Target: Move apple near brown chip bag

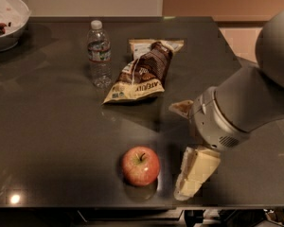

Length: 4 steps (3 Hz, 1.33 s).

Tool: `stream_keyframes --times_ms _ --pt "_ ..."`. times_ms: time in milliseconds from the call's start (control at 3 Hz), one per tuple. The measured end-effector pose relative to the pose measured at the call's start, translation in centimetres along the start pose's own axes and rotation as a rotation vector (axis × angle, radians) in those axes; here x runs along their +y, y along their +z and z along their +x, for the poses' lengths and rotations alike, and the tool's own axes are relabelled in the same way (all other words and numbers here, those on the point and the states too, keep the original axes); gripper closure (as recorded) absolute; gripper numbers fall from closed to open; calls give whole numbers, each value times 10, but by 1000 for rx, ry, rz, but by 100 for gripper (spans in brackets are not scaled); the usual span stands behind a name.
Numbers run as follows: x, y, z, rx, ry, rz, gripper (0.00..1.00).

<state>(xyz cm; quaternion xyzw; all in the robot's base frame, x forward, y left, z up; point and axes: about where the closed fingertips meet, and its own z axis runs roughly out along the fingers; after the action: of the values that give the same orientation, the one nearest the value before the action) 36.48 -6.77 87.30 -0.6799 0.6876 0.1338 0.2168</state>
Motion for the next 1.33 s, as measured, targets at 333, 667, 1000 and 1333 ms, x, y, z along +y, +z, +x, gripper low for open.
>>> stream_keyframes --times_ms 333,667,1000,1333 --pt "12 17 -12 -14 -15 1 0" --pt "18 33 -22 -33 -15 -6 0" --pt "21 42 -29 -55 -11 -19 0" --pt "23 47 -35 -74 -10 -32 18"
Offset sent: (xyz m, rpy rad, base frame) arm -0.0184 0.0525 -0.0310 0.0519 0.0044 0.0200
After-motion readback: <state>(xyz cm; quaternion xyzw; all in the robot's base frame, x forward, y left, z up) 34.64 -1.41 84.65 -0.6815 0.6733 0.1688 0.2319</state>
